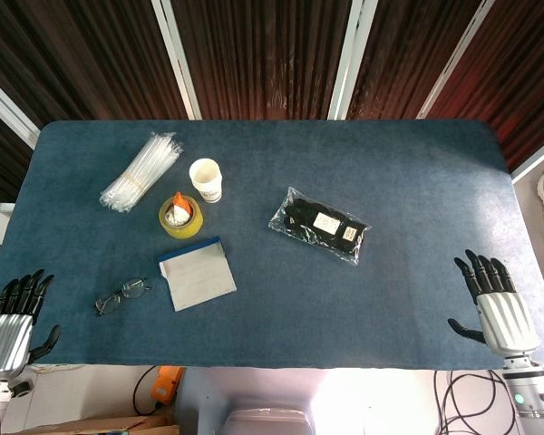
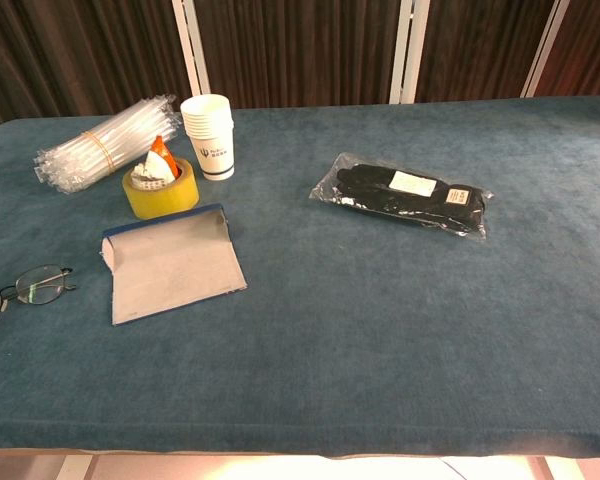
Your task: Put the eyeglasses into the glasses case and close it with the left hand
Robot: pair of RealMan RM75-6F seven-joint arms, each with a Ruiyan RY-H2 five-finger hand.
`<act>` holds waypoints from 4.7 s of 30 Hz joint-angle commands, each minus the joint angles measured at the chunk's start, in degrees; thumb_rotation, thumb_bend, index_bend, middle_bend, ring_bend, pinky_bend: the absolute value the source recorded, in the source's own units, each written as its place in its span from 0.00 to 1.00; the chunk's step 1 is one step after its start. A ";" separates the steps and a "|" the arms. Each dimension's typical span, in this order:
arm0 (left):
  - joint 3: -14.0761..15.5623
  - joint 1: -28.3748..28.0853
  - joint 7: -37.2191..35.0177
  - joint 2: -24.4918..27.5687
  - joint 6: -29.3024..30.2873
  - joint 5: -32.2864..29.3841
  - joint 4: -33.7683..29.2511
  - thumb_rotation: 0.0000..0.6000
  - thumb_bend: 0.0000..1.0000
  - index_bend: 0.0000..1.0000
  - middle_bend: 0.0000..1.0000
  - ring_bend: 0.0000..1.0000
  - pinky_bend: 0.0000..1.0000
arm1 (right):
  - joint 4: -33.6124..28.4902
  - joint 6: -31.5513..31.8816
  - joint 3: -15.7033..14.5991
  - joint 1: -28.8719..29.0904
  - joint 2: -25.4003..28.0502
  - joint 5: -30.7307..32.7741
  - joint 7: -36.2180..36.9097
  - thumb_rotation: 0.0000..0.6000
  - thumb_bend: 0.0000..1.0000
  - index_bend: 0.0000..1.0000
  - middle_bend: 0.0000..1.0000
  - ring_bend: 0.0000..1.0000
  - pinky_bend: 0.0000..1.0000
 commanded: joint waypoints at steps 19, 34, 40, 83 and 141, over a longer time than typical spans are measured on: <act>-0.90 -5.01 8.64 -4.11 -13.18 -9.43 -1.29 1.00 0.33 0.06 0.00 0.00 0.08 | -0.09 -0.45 -0.04 0.36 0.55 -0.52 1.57 1.00 0.28 0.00 0.00 0.00 0.00; -5.71 -12.09 18.11 -4.59 -23.92 -27.67 -3.43 1.00 0.50 0.19 0.00 0.00 0.08 | -0.12 -1.24 -0.42 0.90 0.96 -1.11 2.64 1.00 0.28 0.00 0.00 0.00 0.00; -6.58 -14.49 19.71 -6.61 -25.09 -31.57 -1.81 0.81 0.56 0.22 0.02 0.00 0.08 | -0.29 -1.47 -0.85 0.92 1.63 -1.58 3.72 1.00 0.28 0.00 0.00 0.00 0.00; 0.21 -19.29 14.79 -8.30 -29.19 -26.59 -1.78 0.92 0.34 0.36 0.04 0.00 0.09 | -0.39 -0.82 -1.17 0.55 1.68 -1.93 3.72 1.00 0.28 0.00 0.00 0.00 0.00; -7.49 -23.16 10.86 -17.99 -20.13 -22.13 -3.34 1.00 0.43 0.67 0.15 0.03 0.08 | -0.36 -0.16 -1.16 0.25 2.43 -2.37 5.46 1.00 0.28 0.00 0.00 0.00 0.00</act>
